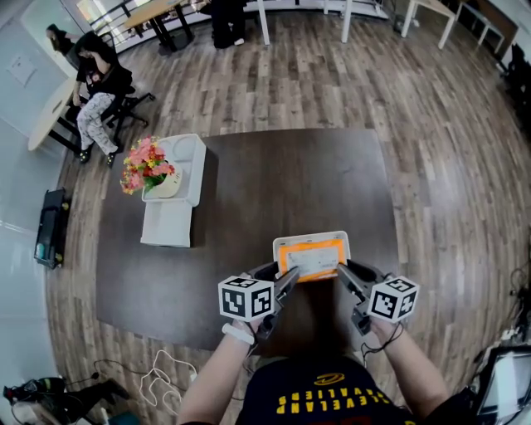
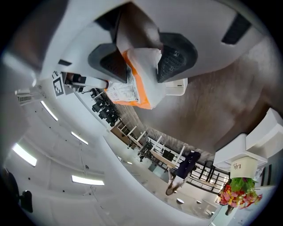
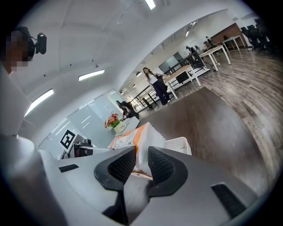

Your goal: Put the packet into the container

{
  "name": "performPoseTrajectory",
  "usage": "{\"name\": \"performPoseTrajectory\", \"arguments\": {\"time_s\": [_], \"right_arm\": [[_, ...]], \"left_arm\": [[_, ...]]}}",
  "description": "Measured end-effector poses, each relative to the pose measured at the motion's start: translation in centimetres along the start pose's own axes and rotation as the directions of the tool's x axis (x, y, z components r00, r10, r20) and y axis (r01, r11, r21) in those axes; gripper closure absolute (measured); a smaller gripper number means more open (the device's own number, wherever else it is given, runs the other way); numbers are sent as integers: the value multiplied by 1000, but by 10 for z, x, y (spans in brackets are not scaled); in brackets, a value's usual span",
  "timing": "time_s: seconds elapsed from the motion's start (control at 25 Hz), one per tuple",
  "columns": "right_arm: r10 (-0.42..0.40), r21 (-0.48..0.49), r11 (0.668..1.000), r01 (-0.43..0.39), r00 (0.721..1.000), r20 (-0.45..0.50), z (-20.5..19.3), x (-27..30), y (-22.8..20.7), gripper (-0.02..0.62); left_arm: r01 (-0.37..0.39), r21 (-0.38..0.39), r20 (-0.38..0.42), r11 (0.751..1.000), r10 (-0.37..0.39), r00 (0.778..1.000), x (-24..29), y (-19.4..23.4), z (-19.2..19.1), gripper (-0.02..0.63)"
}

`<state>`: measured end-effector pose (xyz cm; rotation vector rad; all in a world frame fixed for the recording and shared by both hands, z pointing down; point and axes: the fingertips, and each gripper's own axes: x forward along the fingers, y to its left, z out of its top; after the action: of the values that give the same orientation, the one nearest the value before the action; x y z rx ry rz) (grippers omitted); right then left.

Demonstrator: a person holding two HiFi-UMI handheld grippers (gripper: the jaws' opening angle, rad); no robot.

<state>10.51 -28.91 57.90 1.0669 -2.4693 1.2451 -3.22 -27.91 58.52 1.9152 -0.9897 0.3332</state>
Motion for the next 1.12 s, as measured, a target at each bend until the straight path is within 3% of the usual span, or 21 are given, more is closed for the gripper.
{"name": "performPoseTrajectory", "arguments": {"time_s": [0.64,1.12], "right_arm": [[-93,32,995,95,993,-77,-18,29,-39,500],[-150,24,988,154,981,-121,-25,37,-62,512]], "left_arm": [[-27,-57,-153,998,18,988,40,32,-19,402],[-70,-26,-197,997,63,978,50,43,-22,402]]}}
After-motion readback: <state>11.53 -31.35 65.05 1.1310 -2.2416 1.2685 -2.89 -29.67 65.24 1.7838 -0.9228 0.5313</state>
